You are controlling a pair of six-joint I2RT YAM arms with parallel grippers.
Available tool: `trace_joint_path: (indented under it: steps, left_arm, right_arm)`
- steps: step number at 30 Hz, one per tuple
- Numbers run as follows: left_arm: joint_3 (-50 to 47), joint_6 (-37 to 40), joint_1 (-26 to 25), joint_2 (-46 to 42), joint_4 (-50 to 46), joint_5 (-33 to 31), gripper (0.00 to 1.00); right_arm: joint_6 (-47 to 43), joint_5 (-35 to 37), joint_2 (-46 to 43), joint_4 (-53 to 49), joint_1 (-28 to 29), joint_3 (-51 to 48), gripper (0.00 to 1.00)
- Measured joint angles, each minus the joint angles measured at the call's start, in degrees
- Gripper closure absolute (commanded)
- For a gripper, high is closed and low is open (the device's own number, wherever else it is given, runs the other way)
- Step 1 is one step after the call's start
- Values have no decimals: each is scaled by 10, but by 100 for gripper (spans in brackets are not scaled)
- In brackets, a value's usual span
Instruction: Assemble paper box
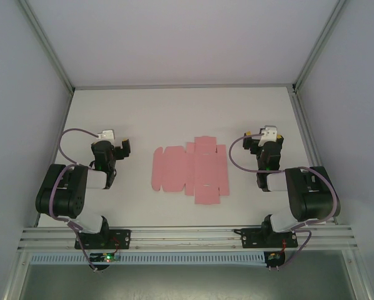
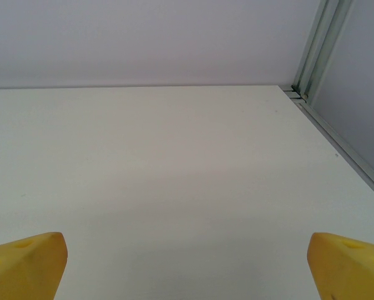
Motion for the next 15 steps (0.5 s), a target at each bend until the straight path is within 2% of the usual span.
trace_joint_path:
  steps: [8, 10, 15]
  left_arm:
    - [47, -7, 0, -98, -117, -4, 0]
    - [50, -19, 0, -139, -162, -6, 0]
    - [123, -90, 0, -249, -346, 47, 0]
  right_arm:
    - [-2, -3, -7, -17, 0, 1, 2]
    - [-2, 7, -41, -79, 10, 9, 2]
    - [45, 27, -172, -374, 43, 155, 2]
